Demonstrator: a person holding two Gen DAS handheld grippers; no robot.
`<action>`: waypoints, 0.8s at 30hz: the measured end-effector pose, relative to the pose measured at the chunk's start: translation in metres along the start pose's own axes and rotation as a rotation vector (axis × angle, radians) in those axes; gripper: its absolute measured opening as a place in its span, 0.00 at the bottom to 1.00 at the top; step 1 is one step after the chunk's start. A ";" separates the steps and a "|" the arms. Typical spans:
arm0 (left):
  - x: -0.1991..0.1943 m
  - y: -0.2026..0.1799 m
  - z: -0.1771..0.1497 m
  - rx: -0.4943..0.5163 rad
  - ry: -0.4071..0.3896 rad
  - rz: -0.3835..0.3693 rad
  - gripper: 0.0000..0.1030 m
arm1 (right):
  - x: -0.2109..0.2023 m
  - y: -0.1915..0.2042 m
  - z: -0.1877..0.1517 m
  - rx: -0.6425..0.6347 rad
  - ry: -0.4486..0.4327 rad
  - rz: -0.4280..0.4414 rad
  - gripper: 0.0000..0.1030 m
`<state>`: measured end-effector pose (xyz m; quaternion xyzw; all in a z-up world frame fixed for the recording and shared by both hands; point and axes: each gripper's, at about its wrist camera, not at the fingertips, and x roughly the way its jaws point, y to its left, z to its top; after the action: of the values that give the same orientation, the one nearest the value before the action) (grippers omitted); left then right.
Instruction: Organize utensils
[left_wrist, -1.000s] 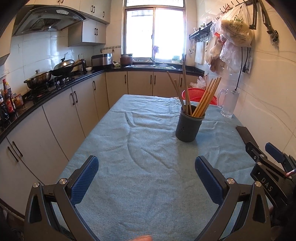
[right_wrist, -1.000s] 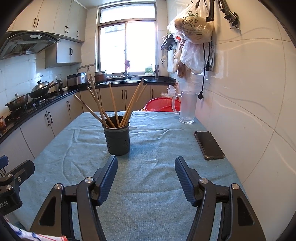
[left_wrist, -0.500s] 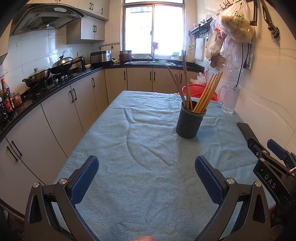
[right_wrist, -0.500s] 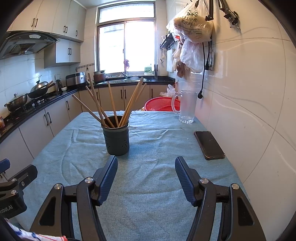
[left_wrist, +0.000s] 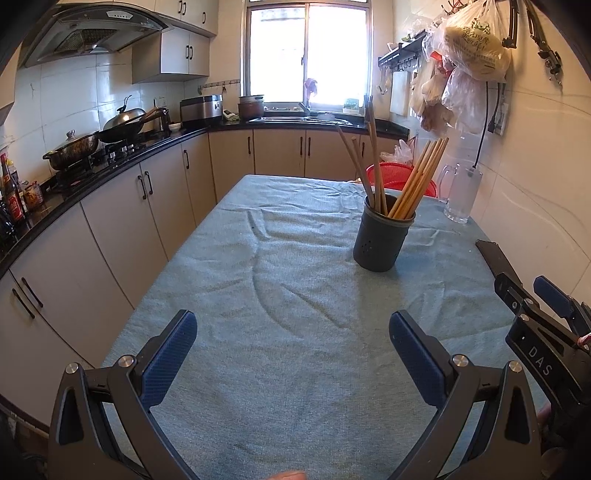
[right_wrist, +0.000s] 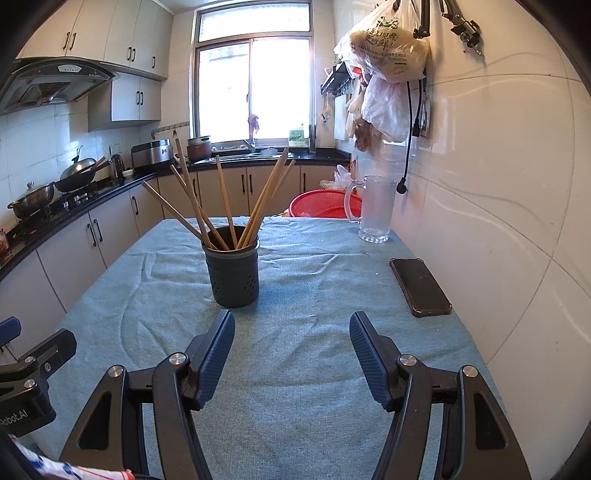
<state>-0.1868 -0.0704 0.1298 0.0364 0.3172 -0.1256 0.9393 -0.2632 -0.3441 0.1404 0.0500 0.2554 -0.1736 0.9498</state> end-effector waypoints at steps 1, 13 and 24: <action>-0.001 0.000 0.000 -0.001 0.000 -0.001 1.00 | 0.000 0.000 0.000 0.000 0.001 0.000 0.67; 0.008 0.003 -0.005 -0.008 0.015 0.007 1.00 | 0.003 0.000 -0.001 0.002 0.006 0.001 0.67; 0.010 0.008 -0.005 -0.014 0.006 0.024 1.00 | 0.008 0.000 0.000 -0.005 0.006 0.009 0.67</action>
<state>-0.1800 -0.0641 0.1193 0.0341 0.3203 -0.1120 0.9401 -0.2568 -0.3464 0.1361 0.0491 0.2586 -0.1684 0.9499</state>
